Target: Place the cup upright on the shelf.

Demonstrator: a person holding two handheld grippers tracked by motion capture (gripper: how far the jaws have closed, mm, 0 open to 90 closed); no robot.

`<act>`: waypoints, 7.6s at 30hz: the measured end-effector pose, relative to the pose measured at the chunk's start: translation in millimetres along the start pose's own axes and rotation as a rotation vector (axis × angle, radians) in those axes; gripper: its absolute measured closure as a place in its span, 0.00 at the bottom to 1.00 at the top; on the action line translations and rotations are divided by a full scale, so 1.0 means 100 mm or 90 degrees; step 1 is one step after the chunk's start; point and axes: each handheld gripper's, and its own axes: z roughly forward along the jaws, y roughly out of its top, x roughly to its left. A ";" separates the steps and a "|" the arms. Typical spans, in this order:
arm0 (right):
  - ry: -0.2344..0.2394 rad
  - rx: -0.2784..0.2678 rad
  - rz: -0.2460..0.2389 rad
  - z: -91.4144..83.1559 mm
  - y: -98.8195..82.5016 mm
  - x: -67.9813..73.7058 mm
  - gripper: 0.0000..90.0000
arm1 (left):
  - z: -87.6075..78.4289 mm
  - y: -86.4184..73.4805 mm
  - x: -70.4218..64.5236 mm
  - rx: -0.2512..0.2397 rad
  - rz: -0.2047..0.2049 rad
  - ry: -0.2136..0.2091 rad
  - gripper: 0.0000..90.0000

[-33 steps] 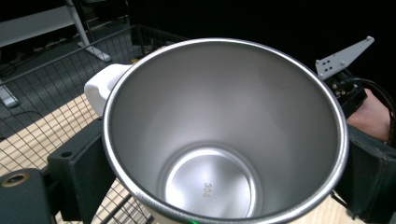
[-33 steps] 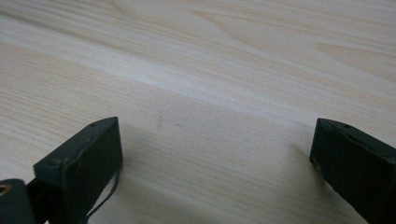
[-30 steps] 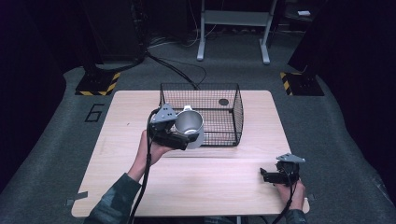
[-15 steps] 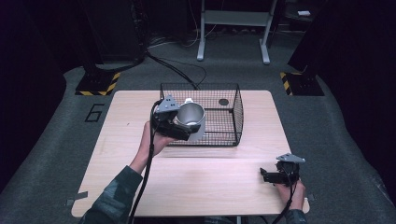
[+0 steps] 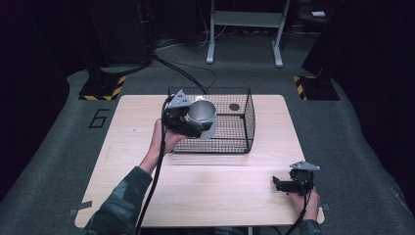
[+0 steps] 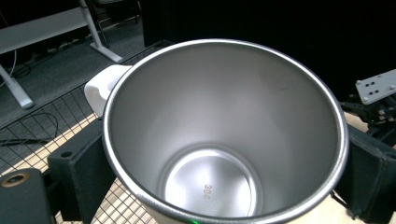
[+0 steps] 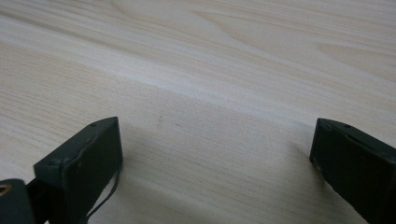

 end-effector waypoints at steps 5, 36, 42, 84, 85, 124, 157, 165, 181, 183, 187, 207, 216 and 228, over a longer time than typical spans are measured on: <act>0.000 0.000 0.000 0.00 0.00 0.00 0.02 | 0.07 0.02 0.06 0.004 -0.006 0.002 0.08; 0.000 0.000 0.000 0.00 0.00 0.00 0.02 | 0.56 0.03 0.37 0.050 -0.041 0.024 0.08; 0.000 -0.001 0.000 0.00 0.00 0.00 0.03 | 0.68 0.03 0.41 0.063 -0.040 0.027 0.08; 0.002 -0.001 -0.004 0.00 0.00 0.00 0.03 | 1.40 -0.30 0.68 0.183 -0.048 0.045 0.08; 0.002 -0.002 -0.003 0.00 0.00 0.00 0.03 | 1.41 -0.31 0.68 0.185 -0.049 0.045 0.08; 0.003 -0.005 -0.007 0.00 0.00 0.00 0.04 | 1.68 -0.45 0.72 0.259 -0.066 0.037 0.08; 0.003 -0.003 -0.009 0.00 -0.01 -0.01 0.04 | 1.35 -0.35 0.70 0.262 -0.070 0.005 0.00; 0.003 -0.003 -0.009 0.00 0.00 -0.01 0.04 | 1.12 -0.25 0.59 0.230 -0.058 0.014 0.00; 0.001 0.000 -0.012 -0.01 0.00 -0.01 0.03 | 0.42 -0.34 0.26 0.185 0.003 0.033 0.00; 0.001 -0.002 -0.006 0.00 0.00 0.00 0.03 | 0.31 -0.40 0.23 0.178 0.013 0.040 0.00; 0.001 -0.001 -0.008 -0.01 0.00 0.00 0.03 | 0.08 -0.52 0.17 0.166 0.015 0.049 0.00; 0.000 0.000 -0.002 -0.01 0.00 0.01 0.03 | -0.81 -1.55 0.03 0.145 -0.011 0.146 0.00; -0.001 0.000 -0.001 -0.01 0.00 0.01 0.03 | -0.97 -2.12 0.09 0.158 -0.073 0.185 0.00; 0.000 -0.001 -0.003 -0.01 0.00 0.00 0.03 | -0.92 -2.77 0.23 0.209 -0.149 0.221 0.00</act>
